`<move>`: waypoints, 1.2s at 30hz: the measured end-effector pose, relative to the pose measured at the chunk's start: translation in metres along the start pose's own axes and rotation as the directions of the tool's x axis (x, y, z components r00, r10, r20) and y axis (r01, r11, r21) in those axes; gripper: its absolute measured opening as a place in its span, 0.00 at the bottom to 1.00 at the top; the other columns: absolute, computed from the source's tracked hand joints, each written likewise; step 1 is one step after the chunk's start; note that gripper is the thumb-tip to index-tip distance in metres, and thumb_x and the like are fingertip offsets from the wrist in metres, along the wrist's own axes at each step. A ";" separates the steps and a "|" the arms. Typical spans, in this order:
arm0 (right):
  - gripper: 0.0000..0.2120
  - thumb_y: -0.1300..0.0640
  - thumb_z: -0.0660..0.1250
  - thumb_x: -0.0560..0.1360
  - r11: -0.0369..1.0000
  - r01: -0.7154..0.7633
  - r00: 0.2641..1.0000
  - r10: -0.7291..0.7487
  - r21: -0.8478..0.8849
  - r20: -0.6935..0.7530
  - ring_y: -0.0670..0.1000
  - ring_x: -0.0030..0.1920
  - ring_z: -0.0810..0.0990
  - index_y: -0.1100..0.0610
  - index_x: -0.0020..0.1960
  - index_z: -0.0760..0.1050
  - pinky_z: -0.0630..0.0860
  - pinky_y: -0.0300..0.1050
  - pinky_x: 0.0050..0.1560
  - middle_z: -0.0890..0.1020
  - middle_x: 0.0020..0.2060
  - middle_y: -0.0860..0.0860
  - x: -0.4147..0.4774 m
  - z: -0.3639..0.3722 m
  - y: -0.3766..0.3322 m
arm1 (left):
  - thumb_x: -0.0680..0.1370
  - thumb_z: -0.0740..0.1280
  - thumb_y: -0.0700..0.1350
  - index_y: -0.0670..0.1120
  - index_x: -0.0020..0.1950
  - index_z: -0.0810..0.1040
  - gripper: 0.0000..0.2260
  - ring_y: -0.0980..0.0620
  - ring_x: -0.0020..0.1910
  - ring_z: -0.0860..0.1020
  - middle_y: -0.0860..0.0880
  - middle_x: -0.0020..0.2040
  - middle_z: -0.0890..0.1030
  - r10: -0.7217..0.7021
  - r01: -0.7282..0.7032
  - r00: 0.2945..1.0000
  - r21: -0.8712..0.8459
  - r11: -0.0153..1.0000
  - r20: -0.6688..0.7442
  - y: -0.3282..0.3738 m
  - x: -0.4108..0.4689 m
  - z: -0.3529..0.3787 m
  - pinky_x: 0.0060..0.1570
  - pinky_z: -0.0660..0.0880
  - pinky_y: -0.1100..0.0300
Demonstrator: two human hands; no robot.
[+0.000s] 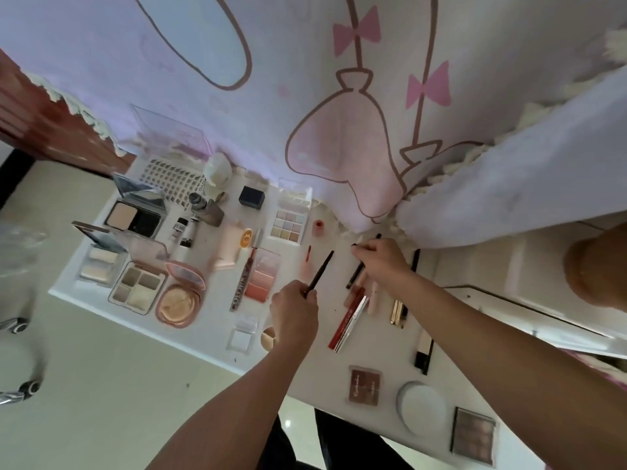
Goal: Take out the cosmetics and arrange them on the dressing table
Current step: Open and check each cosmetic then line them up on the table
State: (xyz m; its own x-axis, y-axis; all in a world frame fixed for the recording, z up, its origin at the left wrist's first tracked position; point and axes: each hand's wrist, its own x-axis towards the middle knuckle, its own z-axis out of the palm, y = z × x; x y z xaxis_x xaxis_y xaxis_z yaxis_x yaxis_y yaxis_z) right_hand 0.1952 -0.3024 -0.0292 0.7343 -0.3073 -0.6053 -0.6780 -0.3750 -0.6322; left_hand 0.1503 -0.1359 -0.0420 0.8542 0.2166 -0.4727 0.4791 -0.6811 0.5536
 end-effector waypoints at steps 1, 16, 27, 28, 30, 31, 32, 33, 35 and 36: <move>0.07 0.52 0.69 0.77 1.000 0.001 1.000 -0.001 0.010 0.013 0.47 0.43 0.78 0.55 0.46 0.83 0.72 0.42 0.46 0.81 0.39 0.49 0.000 0.001 0.001 | 0.77 0.68 0.46 0.44 0.47 0.82 0.06 0.50 0.39 0.80 0.49 0.39 0.83 0.017 -0.018 1.000 0.072 0.997 0.013 -0.001 0.001 0.001 0.44 0.79 0.54; 0.06 0.56 0.75 0.72 0.989 0.003 1.000 0.000 -0.150 0.020 0.47 0.31 0.82 0.58 0.44 0.81 0.78 0.41 0.37 0.84 0.33 0.53 0.011 0.019 0.002 | 0.76 0.69 0.53 0.44 0.48 0.79 0.12 0.48 0.43 0.79 0.48 0.45 0.80 0.119 -0.170 0.983 0.456 0.874 0.139 0.002 0.019 0.003 0.42 0.77 0.55; 0.10 0.53 0.75 0.71 0.976 -0.109 0.994 0.103 -0.187 -0.038 0.52 0.39 0.85 0.61 0.39 0.82 0.82 0.46 0.45 0.85 0.33 0.53 0.033 0.045 -0.004 | 0.77 0.67 0.49 0.46 0.47 0.81 0.07 0.50 0.40 0.78 0.50 0.45 0.81 0.140 -0.203 0.977 0.500 0.842 0.161 -0.008 0.019 -0.006 0.38 0.71 0.58; 0.11 0.53 0.75 0.71 0.976 -0.115 0.993 0.109 -0.184 -0.041 0.51 0.38 0.85 0.61 0.39 0.81 0.82 0.45 0.44 0.85 0.33 0.52 0.033 0.046 -0.004 | 0.77 0.67 0.49 0.46 0.47 0.81 0.07 0.50 0.39 0.78 0.50 0.45 0.81 0.140 -0.203 0.977 0.501 0.841 0.162 -0.008 0.018 -0.006 0.37 0.71 0.58; 0.11 0.54 0.75 0.71 0.977 -0.123 0.992 0.118 -0.172 -0.038 0.51 0.36 0.85 0.62 0.39 0.81 0.82 0.44 0.43 0.85 0.31 0.53 0.031 0.046 -0.005 | 0.77 0.67 0.49 0.46 0.47 0.81 0.07 0.50 0.40 0.78 0.50 0.45 0.81 0.145 -0.211 0.975 0.501 0.839 0.167 -0.010 0.019 -0.006 0.37 0.71 0.58; 0.11 0.55 0.75 0.71 0.978 -0.123 0.992 0.120 -0.166 -0.031 0.51 0.36 0.85 0.63 0.40 0.81 0.82 0.45 0.44 0.85 0.31 0.53 0.030 0.045 -0.006 | 0.77 0.67 0.49 0.47 0.47 0.81 0.07 0.50 0.40 0.78 0.50 0.45 0.81 0.149 -0.214 0.974 0.500 0.839 0.168 -0.010 0.019 -0.006 0.37 0.71 0.58; 0.11 0.56 0.75 0.72 0.980 -0.123 0.992 0.120 -0.158 -0.029 0.52 0.35 0.85 0.64 0.40 0.81 0.83 0.46 0.44 0.85 0.32 0.54 0.028 0.043 -0.007 | 0.77 0.67 0.49 0.47 0.47 0.81 0.07 0.51 0.40 0.78 0.51 0.45 0.81 0.150 -0.216 0.974 0.497 0.840 0.170 -0.010 0.019 -0.006 0.37 0.70 0.59; 0.09 0.58 0.74 0.72 0.983 -0.123 0.992 0.120 -0.139 -0.029 0.52 0.35 0.85 0.64 0.40 0.80 0.83 0.47 0.44 0.85 0.33 0.55 0.026 0.039 -0.008 | 0.77 0.67 0.49 0.47 0.47 0.81 0.07 0.51 0.40 0.78 0.51 0.45 0.80 0.155 -0.221 0.973 0.492 0.842 0.172 -0.009 0.019 -0.006 0.37 0.70 0.59; 0.06 0.61 0.73 0.72 0.989 -0.124 0.992 0.120 -0.085 -0.046 0.51 0.33 0.85 0.63 0.40 0.78 0.84 0.48 0.43 0.85 0.34 0.57 0.024 0.027 -0.006 | 0.76 0.67 0.50 0.47 0.47 0.81 0.07 0.50 0.42 0.78 0.51 0.45 0.80 0.161 -0.228 0.971 0.484 0.845 0.176 -0.008 0.018 -0.006 0.38 0.71 0.58; 0.06 0.61 0.73 0.72 0.990 -0.121 0.991 0.116 -0.071 -0.070 0.50 0.31 0.85 0.64 0.41 0.79 0.84 0.48 0.42 0.85 0.33 0.56 0.023 0.020 -0.003 | 0.76 0.68 0.50 0.47 0.47 0.81 0.08 0.50 0.42 0.79 0.51 0.46 0.81 0.163 -0.229 0.971 0.479 0.847 0.177 -0.008 0.016 -0.007 0.39 0.73 0.58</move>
State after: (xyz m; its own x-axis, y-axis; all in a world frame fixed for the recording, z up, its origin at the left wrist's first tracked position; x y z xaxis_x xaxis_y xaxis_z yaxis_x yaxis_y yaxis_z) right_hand 0.2139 -0.2904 -0.0510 0.6511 -0.4095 -0.6391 -0.7579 -0.3965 -0.5181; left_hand 0.1618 -0.1222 -0.0499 0.8712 -0.0245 -0.4903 0.1134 -0.9617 0.2494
